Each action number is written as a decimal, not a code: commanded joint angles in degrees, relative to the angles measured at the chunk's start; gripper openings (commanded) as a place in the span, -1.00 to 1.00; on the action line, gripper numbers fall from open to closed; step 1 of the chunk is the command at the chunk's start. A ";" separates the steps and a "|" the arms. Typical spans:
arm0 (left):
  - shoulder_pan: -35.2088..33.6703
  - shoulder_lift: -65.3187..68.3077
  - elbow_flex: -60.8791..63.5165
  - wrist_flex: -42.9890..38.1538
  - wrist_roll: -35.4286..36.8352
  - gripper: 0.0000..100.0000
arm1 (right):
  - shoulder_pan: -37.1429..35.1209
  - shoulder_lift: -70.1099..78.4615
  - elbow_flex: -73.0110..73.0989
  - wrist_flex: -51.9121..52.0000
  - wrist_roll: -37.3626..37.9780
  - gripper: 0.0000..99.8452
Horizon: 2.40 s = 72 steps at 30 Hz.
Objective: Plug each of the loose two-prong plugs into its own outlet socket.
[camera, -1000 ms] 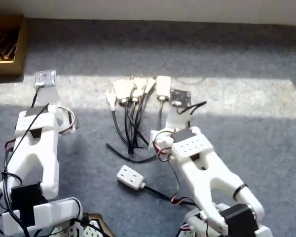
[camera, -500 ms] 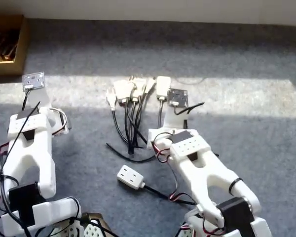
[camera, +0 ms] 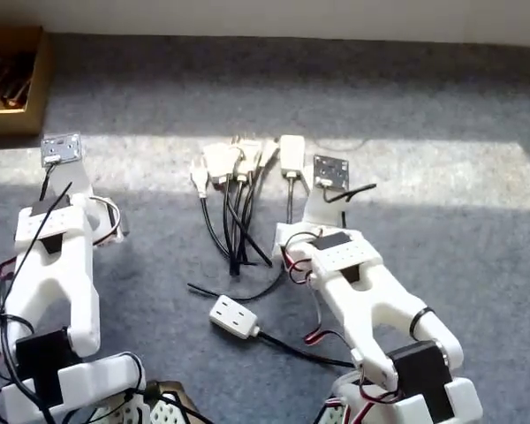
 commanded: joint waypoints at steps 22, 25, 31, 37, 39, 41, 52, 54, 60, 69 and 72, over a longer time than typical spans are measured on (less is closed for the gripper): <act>1.36 -2.07 -0.04 -0.53 0.00 -0.59 | 11.38 -12.09 1.54 9.71 4.04 -0.73; 1.36 -2.07 -0.04 -0.62 0.00 -0.59 | 4.70 -12.18 4.09 9.45 4.04 -0.73; 1.36 -2.07 -0.04 -0.62 0.00 -0.59 | 4.09 -12.00 4.53 2.86 4.04 -0.73; 1.36 -2.07 -0.04 -0.62 0.00 -0.59 | 4.00 -8.57 5.49 2.68 4.04 -0.73; 1.36 -2.07 -0.04 -0.62 0.00 -0.59 | 3.74 -8.40 5.41 2.77 4.04 -0.73; 1.36 -2.07 -0.04 -0.70 0.00 -0.59 | 3.65 -9.54 5.41 2.77 4.04 -0.73; 1.45 -2.07 -0.04 -0.79 0.00 -0.59 | -3.65 -19.91 6.64 2.86 4.31 -0.73; 1.45 -2.07 -0.04 -0.79 0.00 -0.59 | -3.47 -19.91 7.34 2.86 4.40 -0.73; 1.36 -2.07 -0.04 -0.79 0.00 -0.59 | -2.77 -19.74 11.21 2.59 4.48 -0.73; 1.36 -2.07 0.04 -0.79 0.00 -0.59 | -0.31 -19.74 12.44 2.86 4.40 -0.82; 1.36 -2.07 0.04 -0.79 0.00 -0.59 | -0.84 -19.74 13.85 2.51 4.31 -0.90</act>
